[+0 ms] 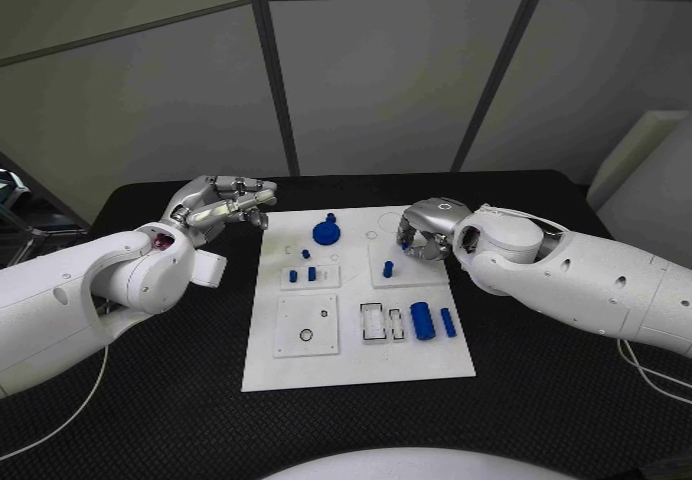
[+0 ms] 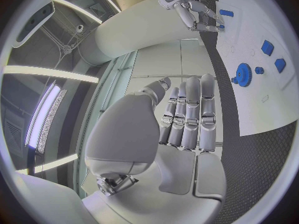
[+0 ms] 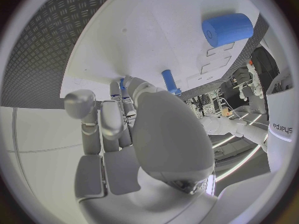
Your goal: Assemble the parts on the task board
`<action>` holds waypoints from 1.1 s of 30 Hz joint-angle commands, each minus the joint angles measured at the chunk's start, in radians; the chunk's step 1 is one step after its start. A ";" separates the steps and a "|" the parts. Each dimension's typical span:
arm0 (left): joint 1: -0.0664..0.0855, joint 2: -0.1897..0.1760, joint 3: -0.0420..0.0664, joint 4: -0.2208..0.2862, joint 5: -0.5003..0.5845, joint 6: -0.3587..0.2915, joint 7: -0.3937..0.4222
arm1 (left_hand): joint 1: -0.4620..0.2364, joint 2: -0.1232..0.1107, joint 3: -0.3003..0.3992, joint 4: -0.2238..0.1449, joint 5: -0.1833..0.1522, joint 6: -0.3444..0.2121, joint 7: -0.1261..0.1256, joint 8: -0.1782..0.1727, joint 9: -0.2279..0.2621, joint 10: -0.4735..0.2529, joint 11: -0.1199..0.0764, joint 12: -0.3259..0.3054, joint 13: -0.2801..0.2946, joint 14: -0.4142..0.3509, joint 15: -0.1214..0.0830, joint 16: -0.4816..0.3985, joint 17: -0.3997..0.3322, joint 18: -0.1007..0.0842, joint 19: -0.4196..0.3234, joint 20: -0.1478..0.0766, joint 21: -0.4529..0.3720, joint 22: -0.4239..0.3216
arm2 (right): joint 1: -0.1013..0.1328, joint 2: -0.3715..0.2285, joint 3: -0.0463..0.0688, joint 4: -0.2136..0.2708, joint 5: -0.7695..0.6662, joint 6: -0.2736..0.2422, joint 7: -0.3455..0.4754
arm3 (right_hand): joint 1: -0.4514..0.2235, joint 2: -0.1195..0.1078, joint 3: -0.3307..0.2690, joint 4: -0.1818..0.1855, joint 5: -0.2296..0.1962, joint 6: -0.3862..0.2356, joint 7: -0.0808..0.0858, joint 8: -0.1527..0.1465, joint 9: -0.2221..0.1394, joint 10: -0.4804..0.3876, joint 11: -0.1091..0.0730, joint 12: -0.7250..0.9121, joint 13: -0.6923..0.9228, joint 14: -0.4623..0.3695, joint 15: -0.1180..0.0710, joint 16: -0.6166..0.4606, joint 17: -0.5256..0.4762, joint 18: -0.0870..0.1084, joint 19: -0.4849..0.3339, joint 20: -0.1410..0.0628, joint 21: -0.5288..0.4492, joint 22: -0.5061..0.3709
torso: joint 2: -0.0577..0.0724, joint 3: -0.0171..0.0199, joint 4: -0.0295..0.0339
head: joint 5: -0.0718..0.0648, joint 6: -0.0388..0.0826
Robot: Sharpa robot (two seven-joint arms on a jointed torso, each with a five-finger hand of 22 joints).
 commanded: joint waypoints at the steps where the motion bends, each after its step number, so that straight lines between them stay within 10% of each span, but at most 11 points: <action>1: 0.001 0.002 0.000 0.000 0.006 0.015 0.005 | -0.001 0.010 -0.006 0.001 -0.002 0.005 0.003 0.006 0.001 0.002 -0.003 0.004 0.002 -0.006 -0.002 -0.004 -0.002 -0.016 0.004 -0.001 -0.001 -0.002 | 0.001 0.004 0.000 -0.002 -0.008 0.031 0.005 | 0.000 -0.010 0.010 -0.002 0.000 0.008 0.001 0.005 0.001 0.008 0.000 0.006 0.001 0.037 0.004 0.006 0.002 -0.014 0.005 -0.004 0.007 0.009 | 0.000 0.0000 -0.0016 | 0.001 -0.001; 14: 0.001 0.005 0.000 -0.001 0.006 0.015 0.003 | 0.000 0.011 -0.007 0.001 -0.002 0.005 0.004 0.006 0.001 0.001 -0.003 0.004 0.002 -0.006 -0.001 -0.004 -0.002 -0.016 0.004 -0.001 -0.002 -0.002 | 0.001 0.018 0.000 -0.018 -0.008 0.050 -0.004 | -0.010 0.015 0.063 -0.043 -0.003 0.044 -0.011 0.017 0.007 0.043 -0.012 0.016 0.007 0.037 -0.005 0.028 0.015 -0.022 0.010 -0.010 0.060 0.071 | -0.001 -0.0004 -0.0002 | 0.001 -0.003; 33: 0.000 0.005 0.000 -0.009 0.006 0.019 -0.002 | 0.002 0.012 -0.007 -0.001 -0.002 0.005 0.004 0.006 0.001 0.000 -0.003 0.005 0.002 -0.006 -0.001 -0.005 -0.002 -0.016 0.005 -0.001 -0.003 -0.004 | 0.000 -0.012 0.001 0.032 -0.011 -0.135 -0.011 | -0.033 0.044 0.119 -0.096 -0.039 0.080 -0.022 0.028 0.015 0.080 -0.025 0.016 0.015 0.037 -0.015 0.046 0.022 -0.030 0.020 -0.021 0.107 0.127 | -0.001 0.0006 -0.0007 | 0.000 -0.003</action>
